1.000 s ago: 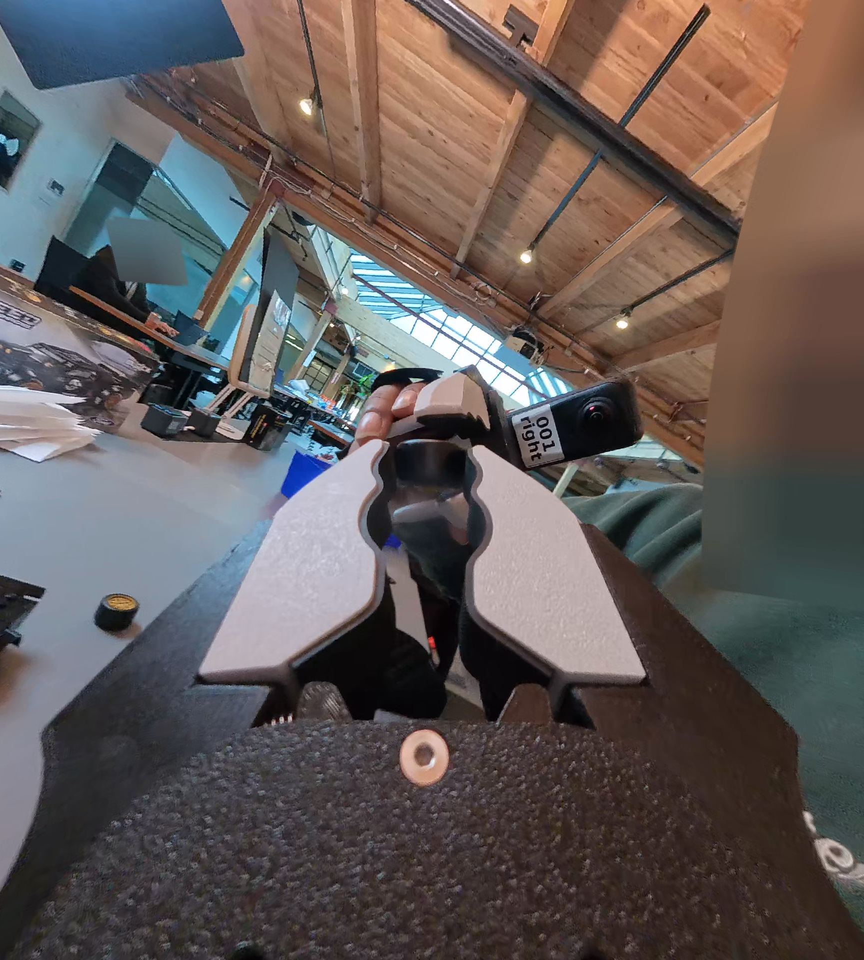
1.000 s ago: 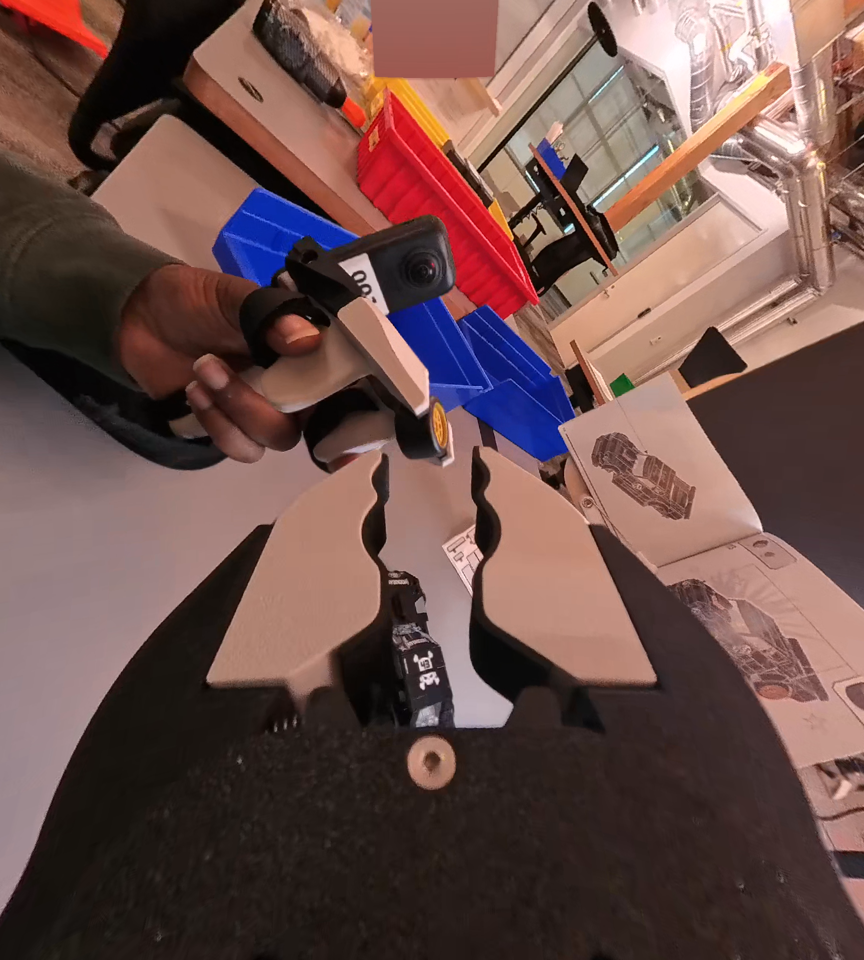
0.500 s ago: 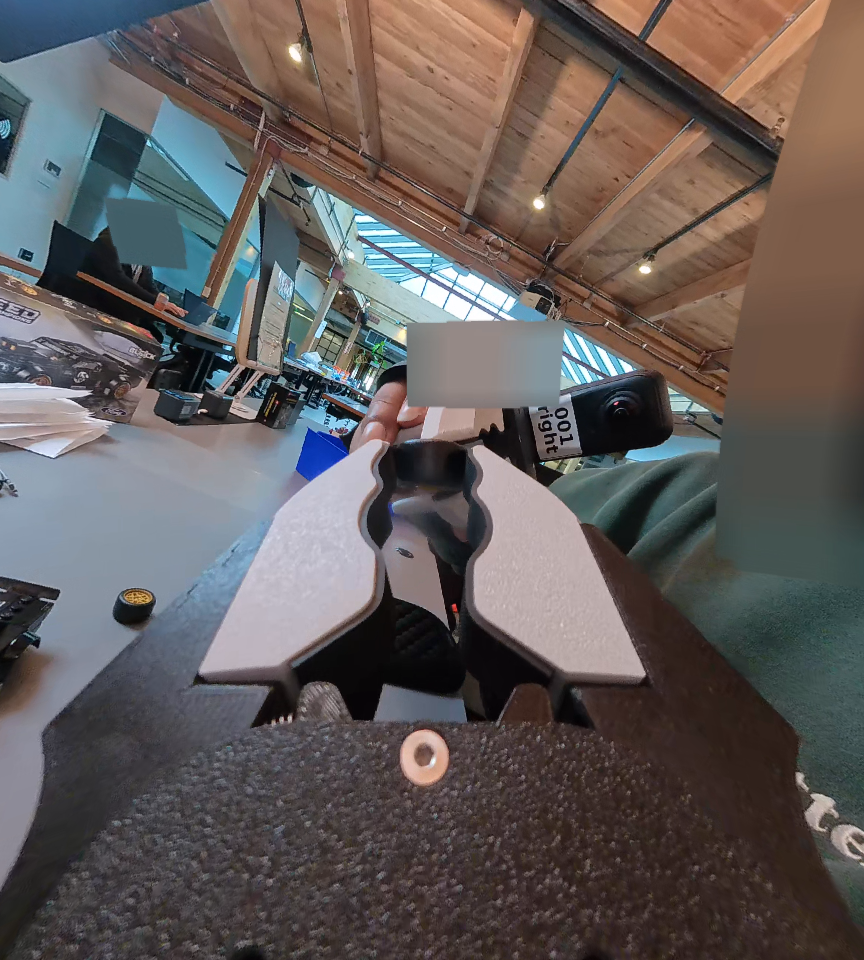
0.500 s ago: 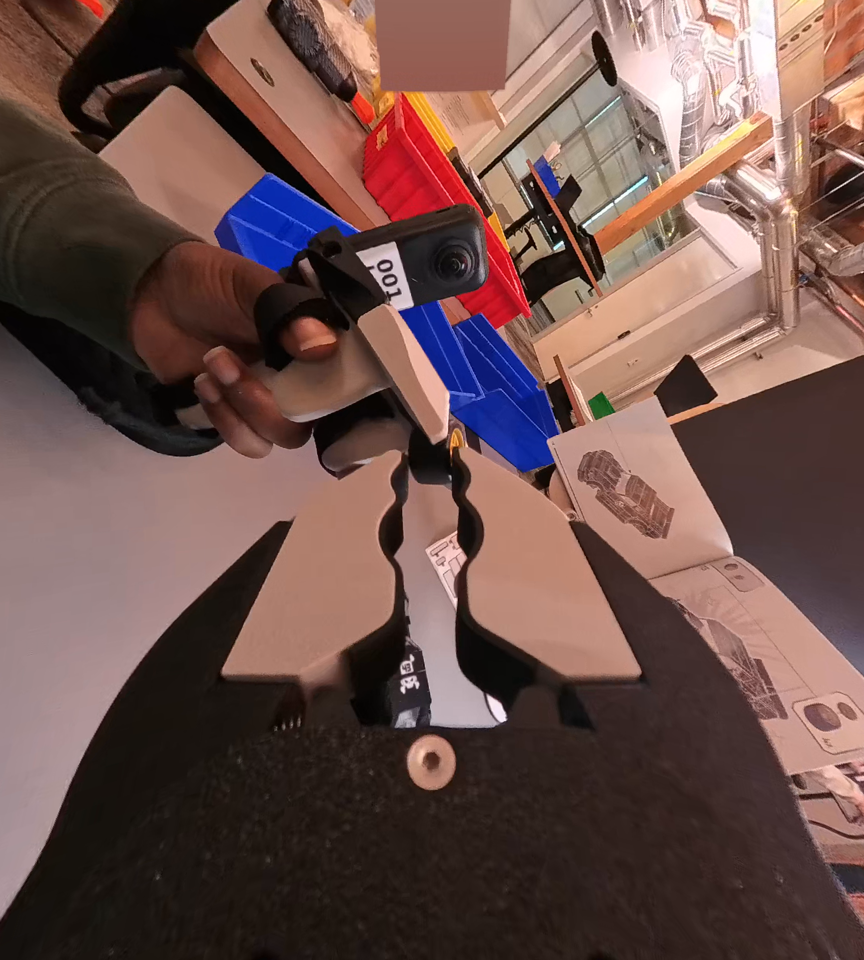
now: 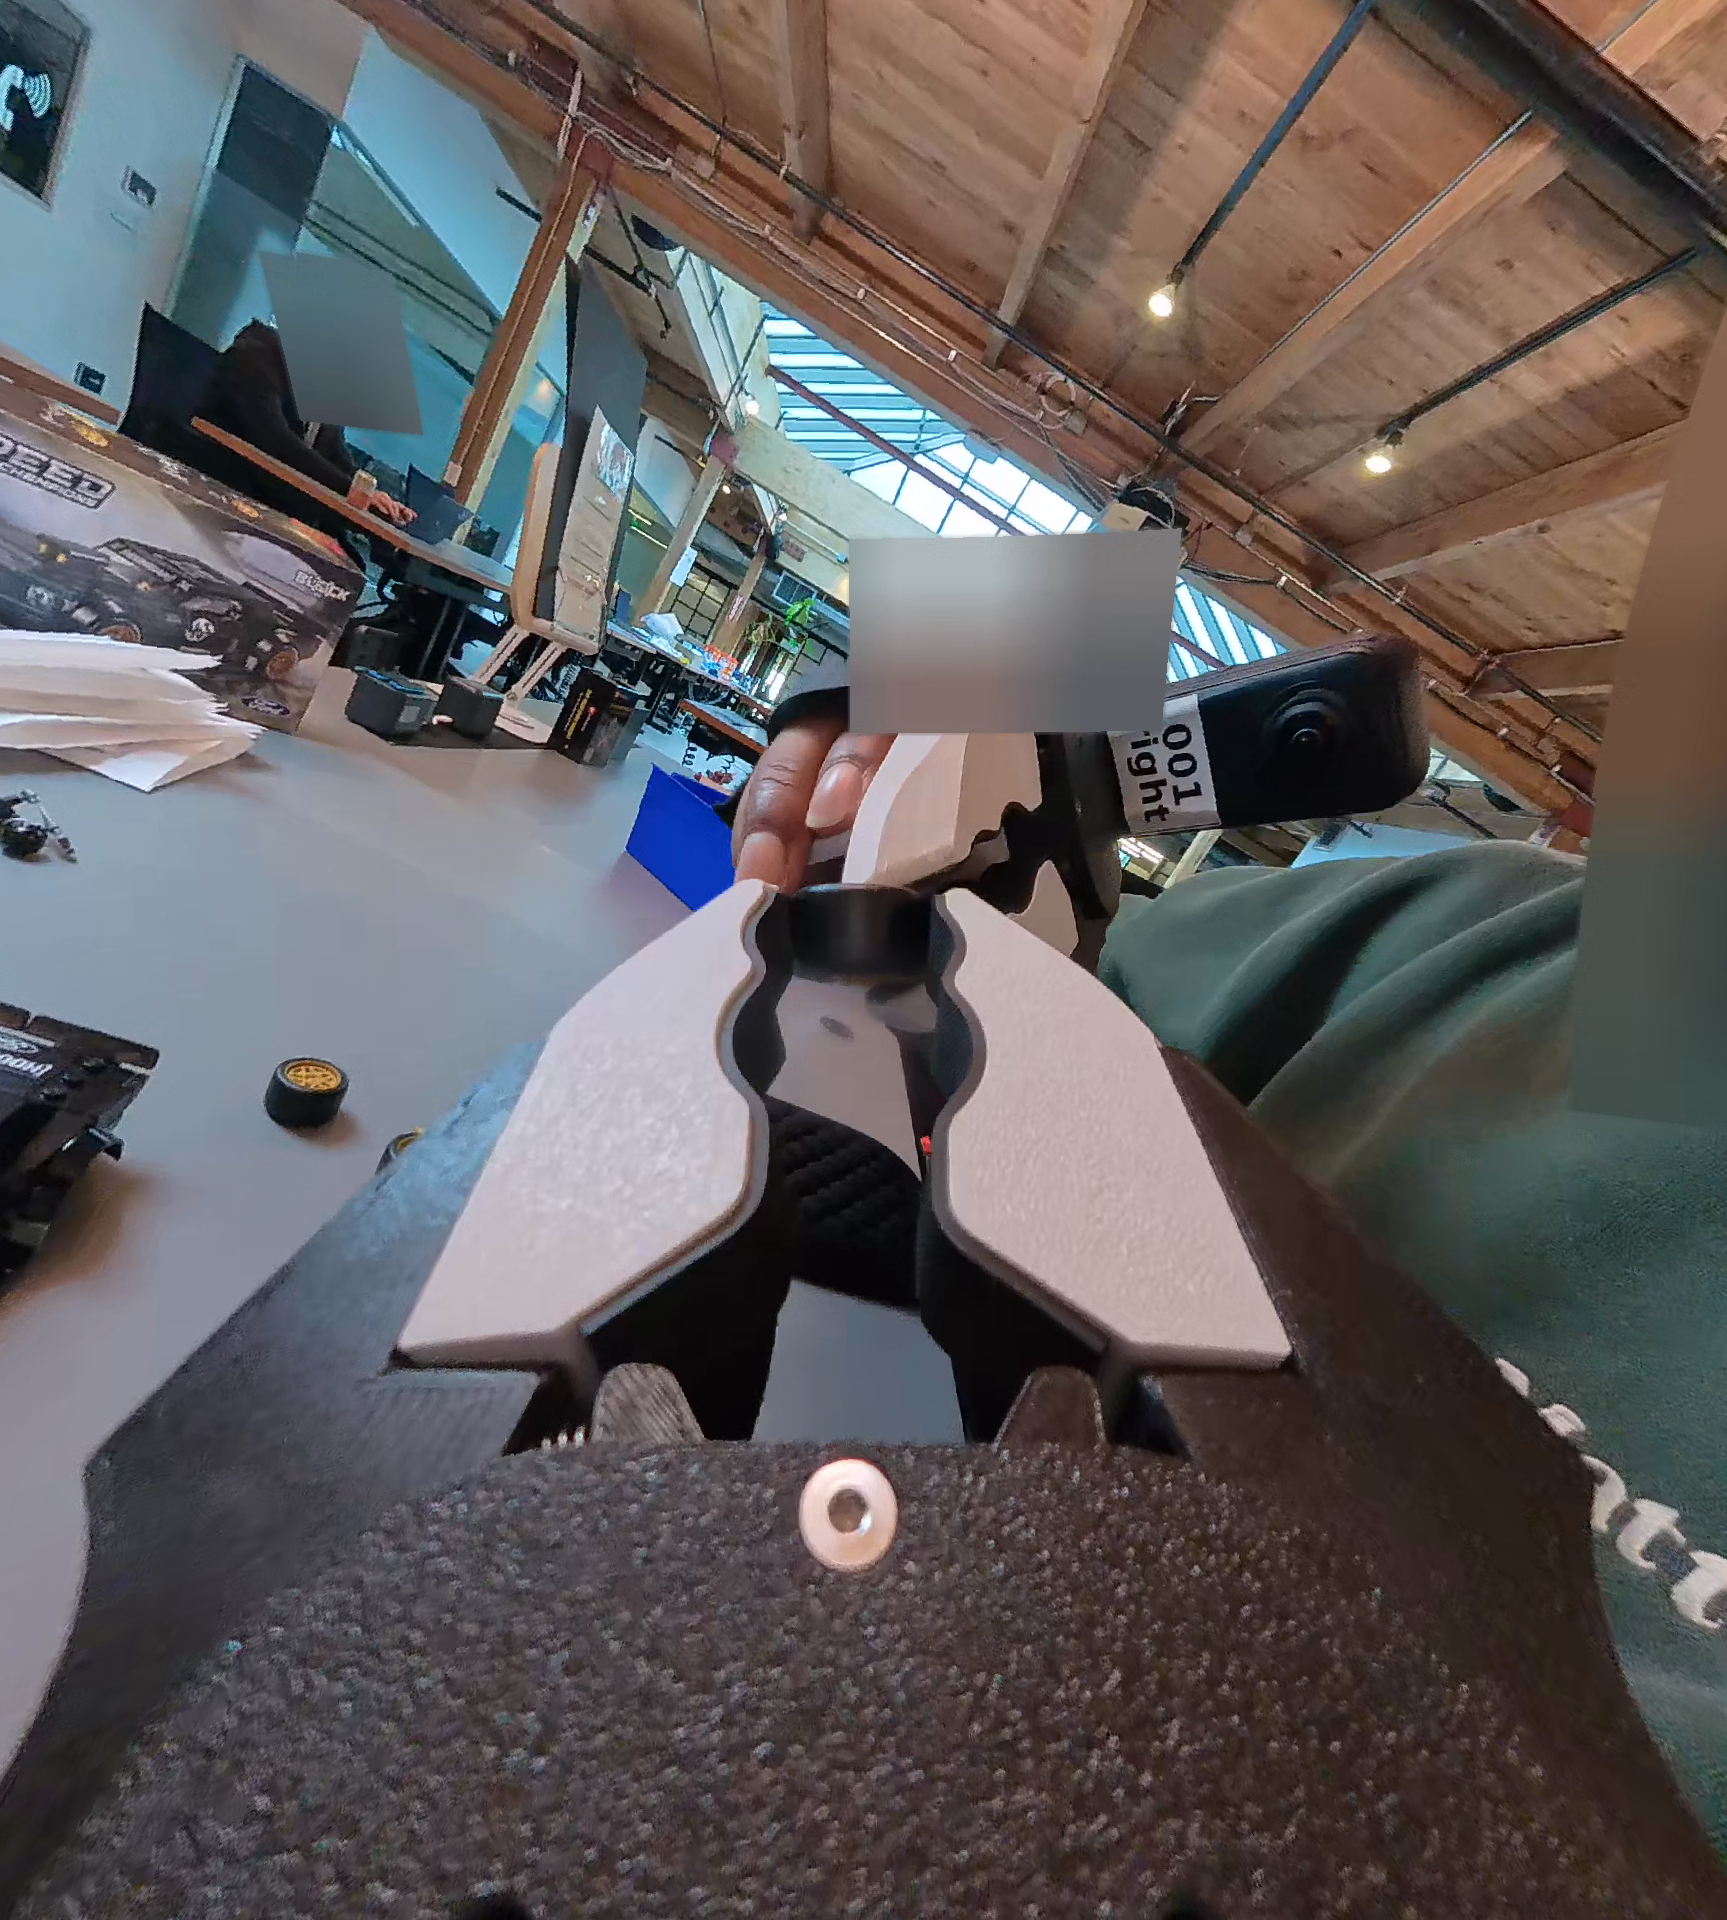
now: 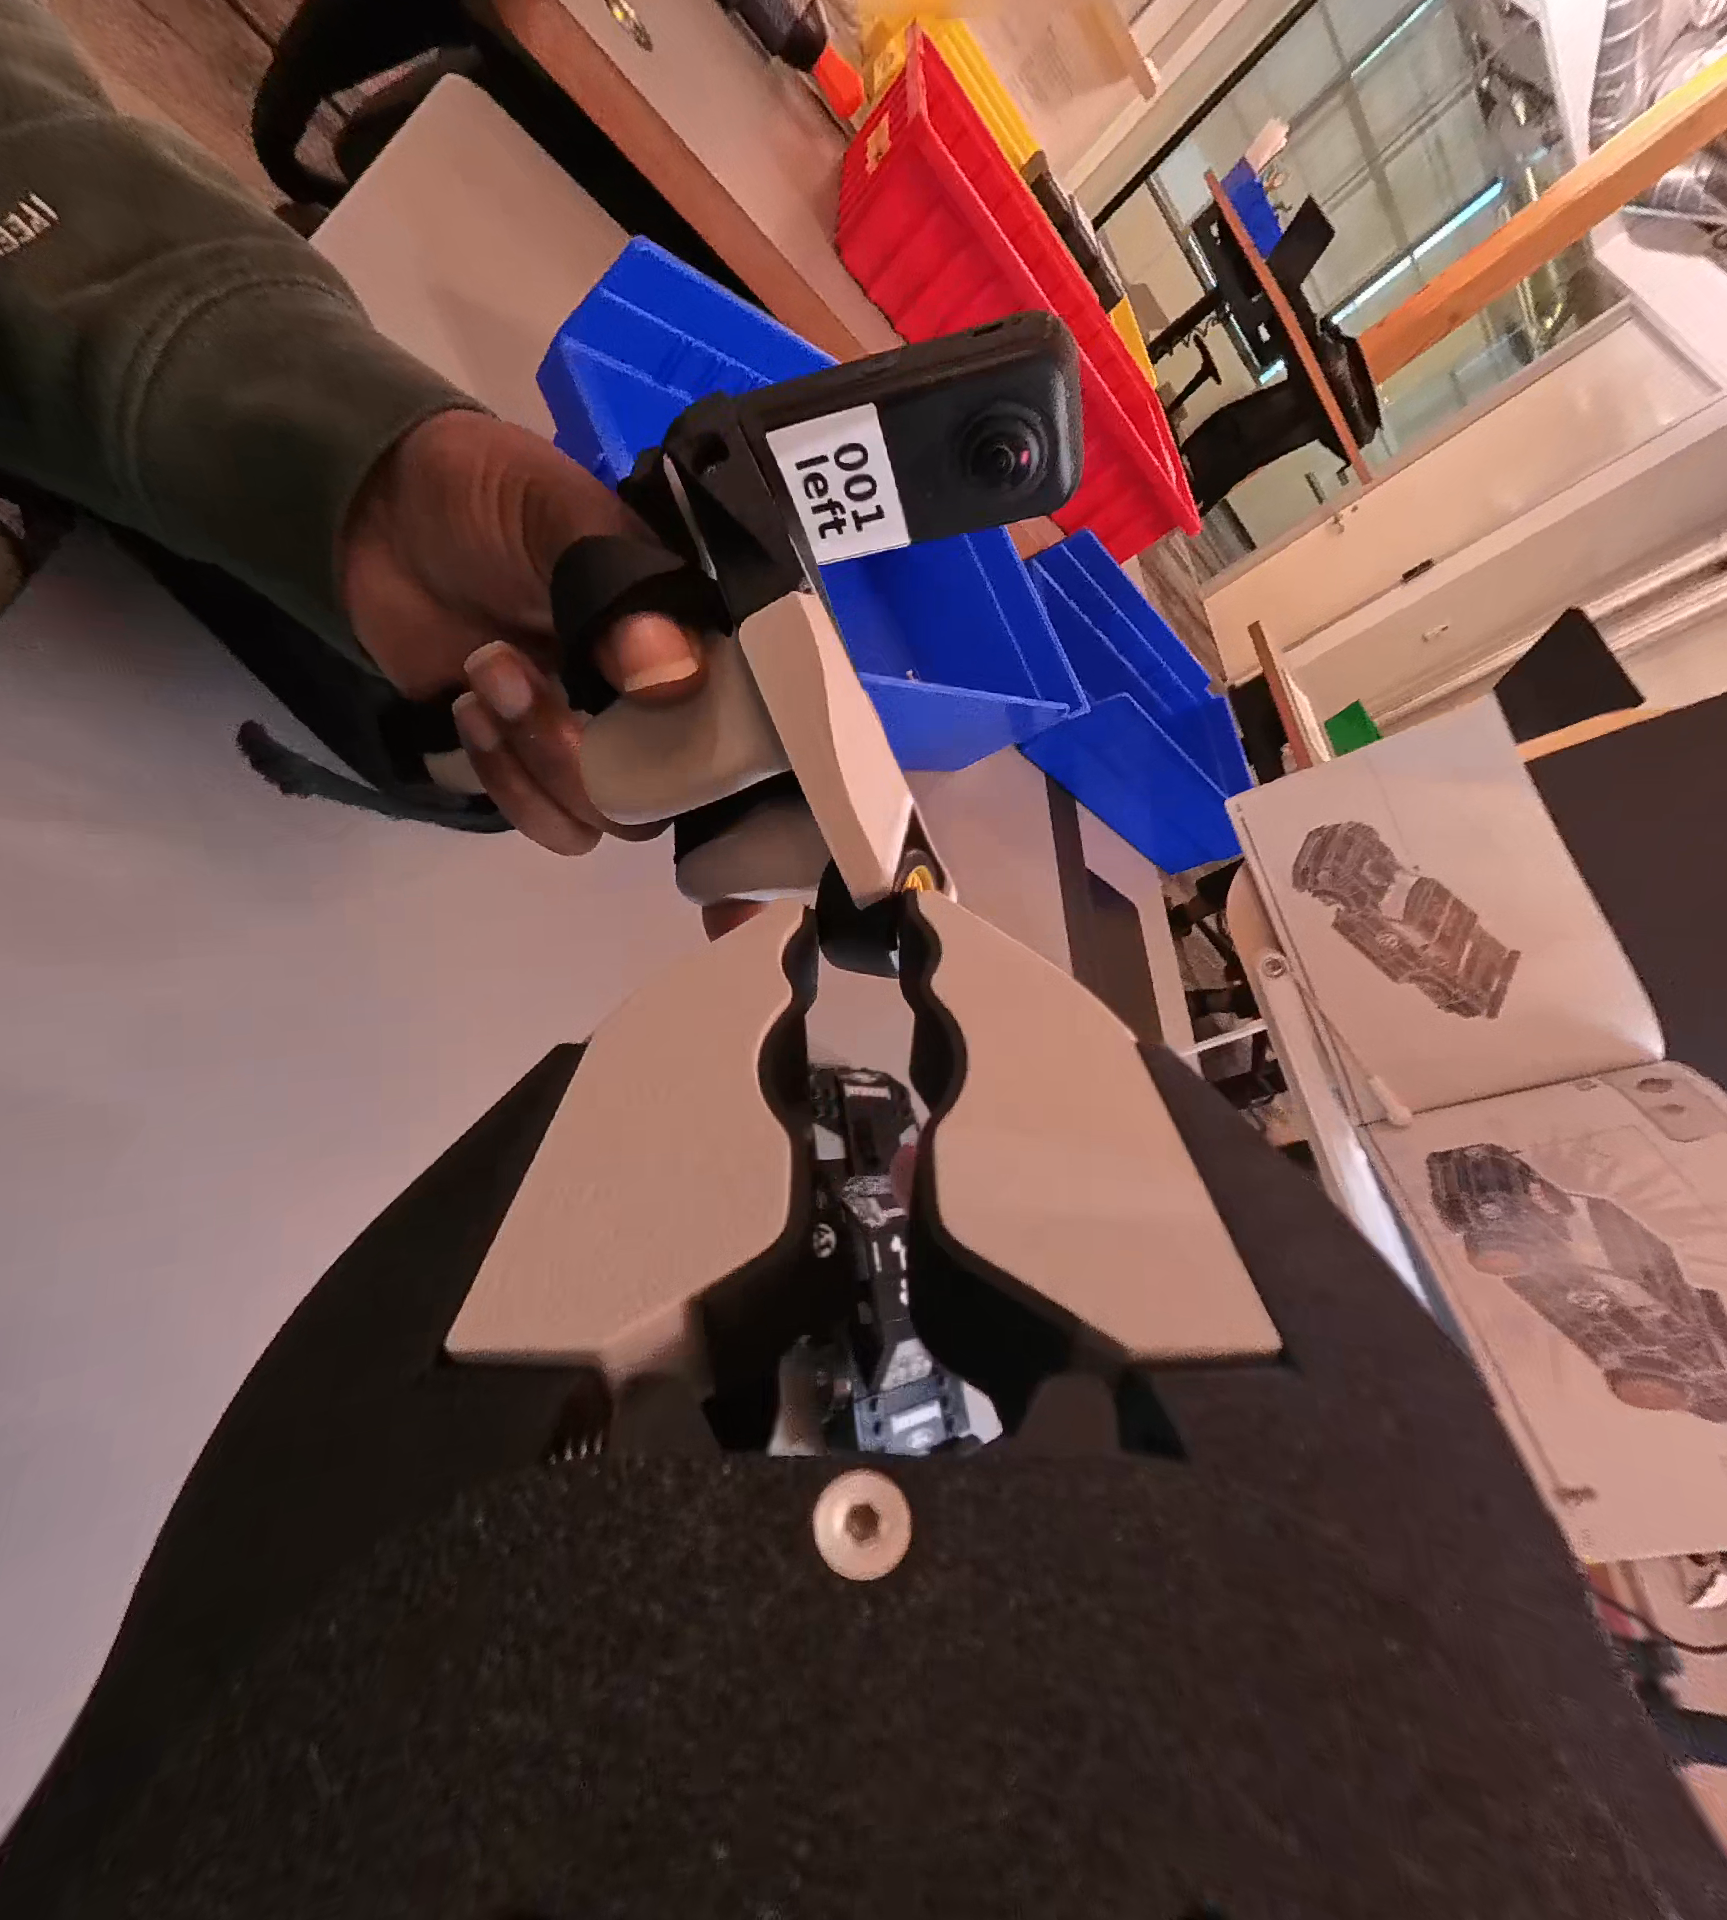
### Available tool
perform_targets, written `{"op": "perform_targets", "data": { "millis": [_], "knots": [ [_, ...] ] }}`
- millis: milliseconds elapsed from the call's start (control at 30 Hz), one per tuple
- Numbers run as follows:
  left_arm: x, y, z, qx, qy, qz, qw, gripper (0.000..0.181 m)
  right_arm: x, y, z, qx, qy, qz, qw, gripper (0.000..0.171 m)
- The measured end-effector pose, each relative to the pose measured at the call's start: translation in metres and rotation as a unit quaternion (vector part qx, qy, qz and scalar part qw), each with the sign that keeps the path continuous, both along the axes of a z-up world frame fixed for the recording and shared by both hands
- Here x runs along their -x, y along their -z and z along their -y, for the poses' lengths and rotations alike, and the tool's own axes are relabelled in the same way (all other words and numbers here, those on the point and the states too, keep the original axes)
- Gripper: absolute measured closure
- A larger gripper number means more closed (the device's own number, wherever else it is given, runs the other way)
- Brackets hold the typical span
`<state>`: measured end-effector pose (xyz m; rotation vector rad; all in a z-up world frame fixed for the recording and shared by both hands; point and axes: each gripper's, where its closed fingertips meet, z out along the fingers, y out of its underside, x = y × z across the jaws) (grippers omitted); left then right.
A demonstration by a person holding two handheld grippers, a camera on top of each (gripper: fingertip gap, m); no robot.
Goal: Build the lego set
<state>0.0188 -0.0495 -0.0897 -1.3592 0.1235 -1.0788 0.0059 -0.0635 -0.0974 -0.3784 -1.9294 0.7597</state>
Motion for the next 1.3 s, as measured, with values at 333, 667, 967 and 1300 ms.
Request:
{"op": "perform_targets", "data": {
  "millis": [333,667,967,1300],
  "knots": [
    [0.032,0.003,-0.016,-0.053,-0.12,-0.158,0.979,0.156,-0.009,-0.003,-0.045,0.302,0.055,0.05,0.95,0.136],
    [0.011,0.059,-0.051,-0.086,-0.159,-0.439,0.88,0.156,0.004,0.037,-0.065,0.604,0.148,0.188,0.76,0.133],
    [0.017,0.078,-0.061,-0.07,-0.165,-0.458,0.871,0.155,0.019,0.073,-0.06,0.551,0.196,0.263,0.768,0.146],
    [0.054,0.116,-0.053,0.06,-0.12,-0.431,0.892,0.144,0.004,0.164,-0.104,0.177,0.256,0.449,0.838,0.146]
  ]
}}
